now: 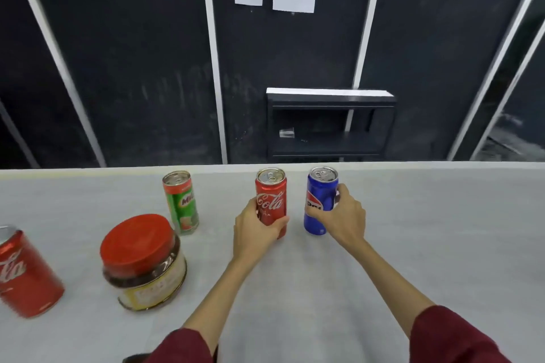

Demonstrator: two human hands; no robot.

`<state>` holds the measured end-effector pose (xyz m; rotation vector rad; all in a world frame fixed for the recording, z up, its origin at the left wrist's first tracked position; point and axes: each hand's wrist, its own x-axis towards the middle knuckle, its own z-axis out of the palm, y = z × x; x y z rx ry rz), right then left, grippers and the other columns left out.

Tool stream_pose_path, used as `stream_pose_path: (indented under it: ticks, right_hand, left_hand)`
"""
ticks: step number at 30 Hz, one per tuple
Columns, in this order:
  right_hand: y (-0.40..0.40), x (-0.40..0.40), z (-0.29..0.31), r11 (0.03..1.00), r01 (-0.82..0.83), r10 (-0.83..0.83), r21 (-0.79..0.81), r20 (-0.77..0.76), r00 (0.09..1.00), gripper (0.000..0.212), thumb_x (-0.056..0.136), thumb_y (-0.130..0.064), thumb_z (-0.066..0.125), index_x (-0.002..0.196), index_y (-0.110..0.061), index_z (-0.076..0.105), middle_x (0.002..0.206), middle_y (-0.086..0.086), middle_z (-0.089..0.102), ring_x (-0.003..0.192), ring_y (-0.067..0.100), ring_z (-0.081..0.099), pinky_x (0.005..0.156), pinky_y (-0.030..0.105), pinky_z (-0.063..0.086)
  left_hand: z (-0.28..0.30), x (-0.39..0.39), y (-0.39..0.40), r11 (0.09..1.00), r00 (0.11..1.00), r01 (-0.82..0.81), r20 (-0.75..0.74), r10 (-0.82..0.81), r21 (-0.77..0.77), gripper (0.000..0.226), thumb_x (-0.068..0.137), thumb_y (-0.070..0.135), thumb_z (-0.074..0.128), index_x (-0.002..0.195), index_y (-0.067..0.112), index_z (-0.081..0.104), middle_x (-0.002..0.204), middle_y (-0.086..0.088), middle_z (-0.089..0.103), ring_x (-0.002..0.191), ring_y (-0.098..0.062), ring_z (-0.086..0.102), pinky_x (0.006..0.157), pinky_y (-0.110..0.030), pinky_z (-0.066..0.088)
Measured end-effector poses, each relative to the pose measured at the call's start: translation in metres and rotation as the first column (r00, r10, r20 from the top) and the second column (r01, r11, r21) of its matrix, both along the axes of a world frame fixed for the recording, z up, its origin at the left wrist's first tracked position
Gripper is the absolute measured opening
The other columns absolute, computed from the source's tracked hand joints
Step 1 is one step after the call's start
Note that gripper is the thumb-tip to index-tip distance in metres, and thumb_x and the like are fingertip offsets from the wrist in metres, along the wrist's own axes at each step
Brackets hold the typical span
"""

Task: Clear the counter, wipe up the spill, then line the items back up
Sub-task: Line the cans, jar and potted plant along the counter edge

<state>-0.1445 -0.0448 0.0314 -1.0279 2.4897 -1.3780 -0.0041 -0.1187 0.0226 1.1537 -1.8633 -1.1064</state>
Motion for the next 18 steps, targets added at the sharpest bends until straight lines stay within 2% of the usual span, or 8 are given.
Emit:
stream_pose_path:
  ticks: [4,8,13,18]
  right_hand:
    - [-0.038,-0.040,-0.006,0.999,-0.035,0.036,-0.013,0.016,0.999,0.064,0.071,-0.027,0.077,0.124,-0.011,0.044,0.123,0.009,0.060,0.109,0.023,0.057,0.078,0.025,0.042]
    - [-0.080,-0.068,-0.007,0.997,-0.074,0.075,-0.029,0.017,0.997,0.063,0.071,-0.027,0.077,0.123,-0.012,0.045,0.122,0.008,0.060,0.107,0.022,0.057,0.077,0.023,0.041]
    - [-0.126,-0.095,-0.010,0.992,-0.113,0.115,-0.058,0.028,0.993,0.066,0.072,-0.027,0.077,0.126,-0.011,0.043,0.126,0.008,0.059,0.112,0.023,0.056,0.083,0.028,0.046]
    - [-0.153,-0.116,-0.016,0.988,-0.136,0.137,-0.076,0.007,0.991,0.063,0.072,-0.026,0.077,0.124,-0.011,0.044,0.124,0.007,0.059,0.109,0.021,0.057,0.079,0.024,0.043]
  left_hand:
    - [-0.008,-0.047,-0.041,0.998,0.998,-0.052,0.032,0.052,0.022,0.074,0.071,0.034,0.076,0.132,0.012,0.041,0.134,-0.008,0.054,0.121,-0.026,0.053,0.099,-0.040,0.044]
    - [-0.015,-0.076,-0.079,0.996,0.995,-0.094,0.044,0.094,-0.008,0.071,0.069,0.034,0.077,0.129,0.012,0.045,0.129,-0.008,0.057,0.115,-0.025,0.056,0.095,-0.036,0.046]
    - [-0.016,-0.103,-0.122,0.993,0.990,-0.118,0.070,0.120,-0.027,0.072,0.071,0.036,0.076,0.130,0.012,0.043,0.131,-0.008,0.056,0.117,-0.026,0.055,0.097,-0.037,0.045]
    - [-0.017,-0.115,-0.160,0.991,0.987,-0.128,0.092,0.131,-0.031,0.074,0.072,0.036,0.074,0.133,0.013,0.040,0.135,-0.008,0.053,0.121,-0.026,0.052,0.099,-0.040,0.044]
